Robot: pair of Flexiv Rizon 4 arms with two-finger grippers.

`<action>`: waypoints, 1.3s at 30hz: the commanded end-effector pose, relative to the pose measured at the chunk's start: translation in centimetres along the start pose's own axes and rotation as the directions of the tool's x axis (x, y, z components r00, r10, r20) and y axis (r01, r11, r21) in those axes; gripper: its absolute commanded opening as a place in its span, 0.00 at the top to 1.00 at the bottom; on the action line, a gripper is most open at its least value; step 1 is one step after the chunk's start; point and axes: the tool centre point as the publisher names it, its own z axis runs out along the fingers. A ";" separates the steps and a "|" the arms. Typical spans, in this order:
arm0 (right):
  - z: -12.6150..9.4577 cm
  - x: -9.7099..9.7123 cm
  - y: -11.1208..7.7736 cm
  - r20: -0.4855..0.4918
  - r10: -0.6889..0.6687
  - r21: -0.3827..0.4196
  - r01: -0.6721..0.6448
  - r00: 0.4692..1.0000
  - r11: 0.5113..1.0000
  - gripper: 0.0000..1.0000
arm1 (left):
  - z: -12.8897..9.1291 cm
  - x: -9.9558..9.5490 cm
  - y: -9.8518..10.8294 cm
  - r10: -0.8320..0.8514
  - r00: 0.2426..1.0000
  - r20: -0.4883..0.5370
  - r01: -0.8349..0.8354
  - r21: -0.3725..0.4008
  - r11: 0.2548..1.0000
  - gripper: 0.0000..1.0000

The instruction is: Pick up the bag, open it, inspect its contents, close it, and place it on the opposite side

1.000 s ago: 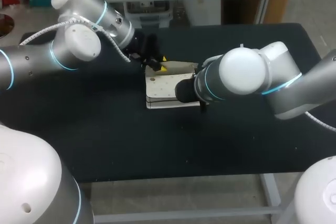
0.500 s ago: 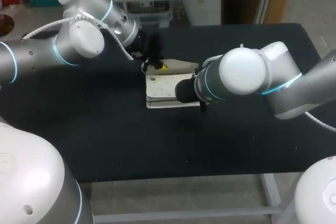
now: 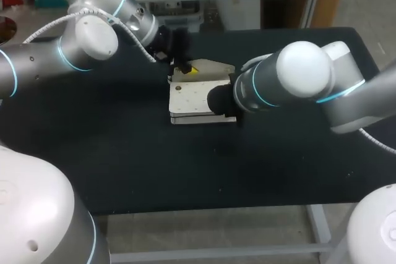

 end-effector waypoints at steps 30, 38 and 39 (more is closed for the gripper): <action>-8.4 -5.5 -0.4 0.062 -0.034 -0.087 0.039 0.998 0.995 1.00 | -7.5 -0.7 -5.8 -0.099 0.991 -0.088 0.104 0.051 0.993 1.00; -8.4 -5.5 -0.4 0.062 -0.034 -0.087 0.039 0.998 0.995 1.00 | -7.5 -0.7 -5.8 -0.099 0.991 -0.088 0.104 0.051 0.993 1.00; -8.4 -5.5 -0.4 0.062 -0.034 -0.087 0.039 0.998 0.995 1.00 | -7.5 -0.7 -5.8 -0.099 0.991 -0.088 0.104 0.051 0.993 1.00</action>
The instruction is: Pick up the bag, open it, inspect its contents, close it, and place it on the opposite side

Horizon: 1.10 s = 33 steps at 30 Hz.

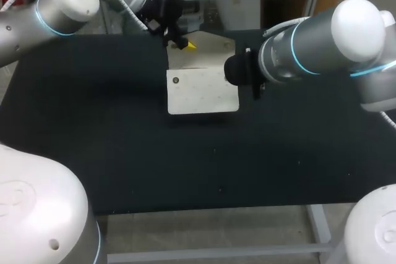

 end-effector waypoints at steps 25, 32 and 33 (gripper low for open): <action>6.2 -4.8 0.1 0.048 -0.102 0.023 0.101 0.994 0.995 1.00 | -1.0 2.3 -2.0 -0.048 0.989 0.142 0.050 -0.015 0.999 1.00; 7.0 -5.4 0.0 0.038 -0.117 0.033 0.116 0.992 0.993 1.00 | -1.2 2.3 -2.2 -0.046 0.988 0.148 0.049 -0.013 0.999 1.00; 7.2 -5.3 0.1 0.029 -0.119 0.032 0.118 0.992 0.992 1.00 | -1.3 2.2 -2.2 -0.050 0.987 0.151 0.052 -0.009 0.999 1.00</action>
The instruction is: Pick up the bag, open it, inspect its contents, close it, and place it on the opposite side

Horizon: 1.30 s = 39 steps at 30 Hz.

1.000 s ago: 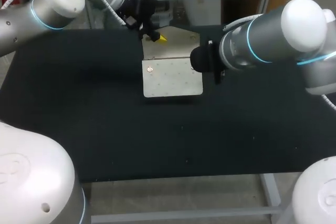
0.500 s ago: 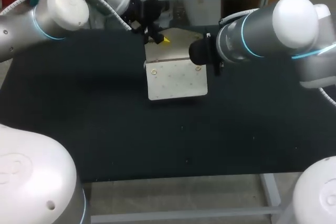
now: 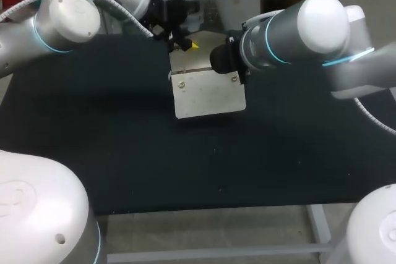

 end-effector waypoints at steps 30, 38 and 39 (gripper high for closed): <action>2.7 2.8 0.2 -0.122 0.011 -0.014 -0.013 0.992 1.000 1.00 | -0.8 0.3 -0.5 -0.021 1.000 -0.006 0.022 0.071 0.997 1.00; 4.6 2.2 0.0 -0.170 -0.017 -0.019 0.014 0.985 1.000 1.00 | -0.8 0.8 -0.7 -0.002 0.999 -0.035 0.005 0.077 0.997 1.00; 4.7 2.2 0.0 -0.174 -0.020 -0.020 0.017 0.985 1.000 1.00 | -0.8 0.8 -0.7 -0.001 0.999 -0.036 0.004 0.077 0.997 1.00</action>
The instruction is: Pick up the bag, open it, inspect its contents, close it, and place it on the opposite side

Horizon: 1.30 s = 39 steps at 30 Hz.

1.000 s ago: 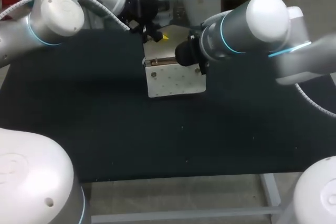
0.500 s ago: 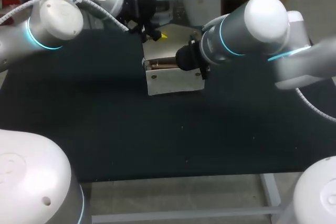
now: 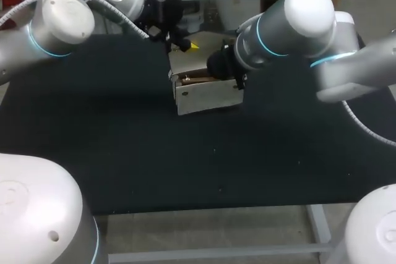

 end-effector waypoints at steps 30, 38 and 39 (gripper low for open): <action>2.7 1.3 -0.2 -0.193 0.001 0.005 0.000 0.981 1.000 0.00 | -0.5 0.0 -0.1 0.031 0.999 0.012 -0.031 0.015 0.999 1.00; 2.8 1.3 -0.2 -0.194 0.001 0.005 0.000 0.981 1.000 0.00 | -0.5 0.0 -0.2 0.040 0.999 0.012 -0.040 0.017 0.999 1.00; 2.8 1.3 -0.2 -0.194 0.000 0.005 0.001 0.981 1.000 0.00 | -0.5 0.0 -0.2 0.040 0.999 0.012 -0.040 0.017 0.999 1.00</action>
